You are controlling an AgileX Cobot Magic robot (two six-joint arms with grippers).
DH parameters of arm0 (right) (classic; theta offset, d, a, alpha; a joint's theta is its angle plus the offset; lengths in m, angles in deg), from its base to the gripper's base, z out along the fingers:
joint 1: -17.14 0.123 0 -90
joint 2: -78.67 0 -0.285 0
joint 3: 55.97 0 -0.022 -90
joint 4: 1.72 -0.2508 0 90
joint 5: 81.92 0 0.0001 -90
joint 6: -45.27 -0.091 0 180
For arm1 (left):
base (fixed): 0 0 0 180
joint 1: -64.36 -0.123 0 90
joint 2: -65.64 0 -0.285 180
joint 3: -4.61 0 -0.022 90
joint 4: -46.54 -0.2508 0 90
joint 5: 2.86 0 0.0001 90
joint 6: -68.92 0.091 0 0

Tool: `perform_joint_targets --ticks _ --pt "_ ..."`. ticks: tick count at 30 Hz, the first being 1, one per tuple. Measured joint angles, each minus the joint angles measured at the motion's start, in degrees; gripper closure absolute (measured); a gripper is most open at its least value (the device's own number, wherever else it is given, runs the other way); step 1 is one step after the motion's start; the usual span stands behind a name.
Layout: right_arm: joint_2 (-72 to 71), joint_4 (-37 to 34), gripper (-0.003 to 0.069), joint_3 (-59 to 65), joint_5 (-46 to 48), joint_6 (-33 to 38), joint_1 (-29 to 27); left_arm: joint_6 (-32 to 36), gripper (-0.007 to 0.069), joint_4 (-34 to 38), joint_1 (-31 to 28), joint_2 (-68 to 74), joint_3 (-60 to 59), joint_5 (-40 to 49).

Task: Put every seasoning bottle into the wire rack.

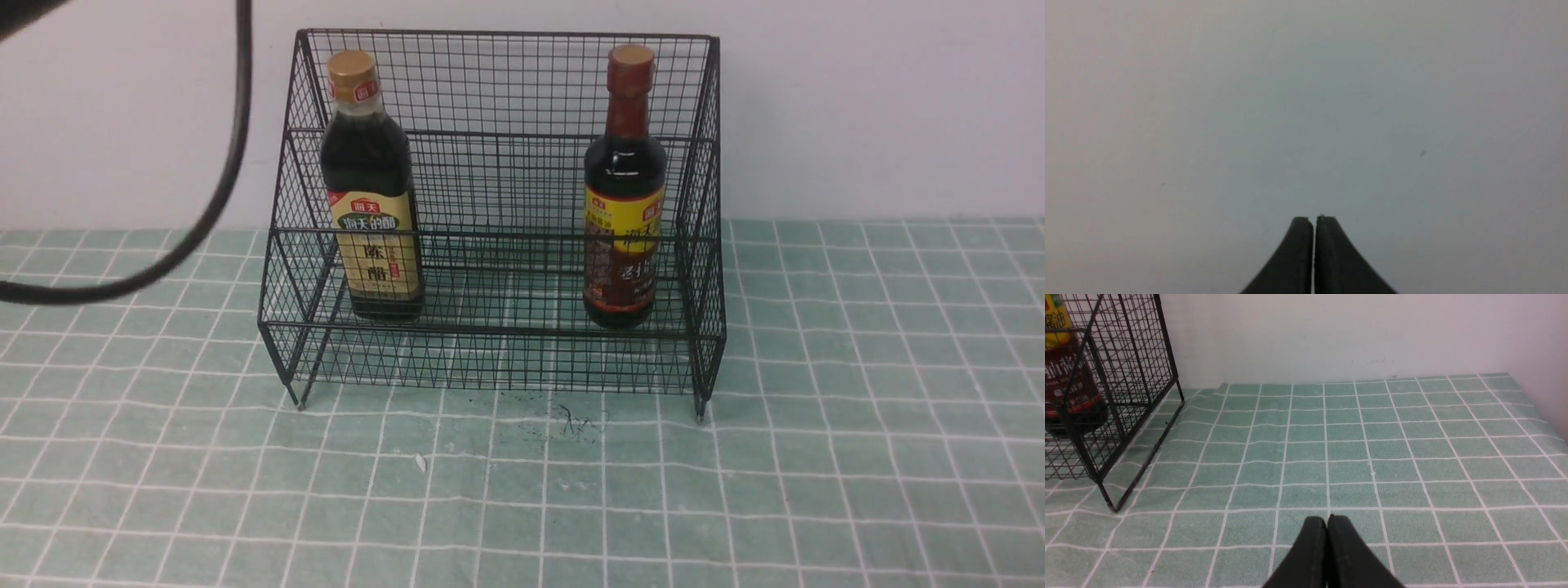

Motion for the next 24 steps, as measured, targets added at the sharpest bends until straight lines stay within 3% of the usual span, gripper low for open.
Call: perform_joint_targets --ticks 4,11,16,24 --pt "0.0 0.0 0.0673 0.0 0.0 0.0 0.0 -12.0 0.0631 0.0 -0.1 -2.8 0.1 8.2" --pt "0.0 0.0 0.0673 0.0 0.0 0.0 0.0 -18.8 0.0631 -0.3 -0.1 -9.3 -2.0 17.2" --pt "0.0 0.0 0.0673 0.0 0.0 0.0 0.0 -31.5 0.0631 -0.5 -0.1 -15.4 -10.0 20.7" --pt "0.0 0.0 0.0673 0.0 0.0 -0.2 0.0 -33.7 0.0631 -0.8 -0.1 -19.8 -18.4 17.7"
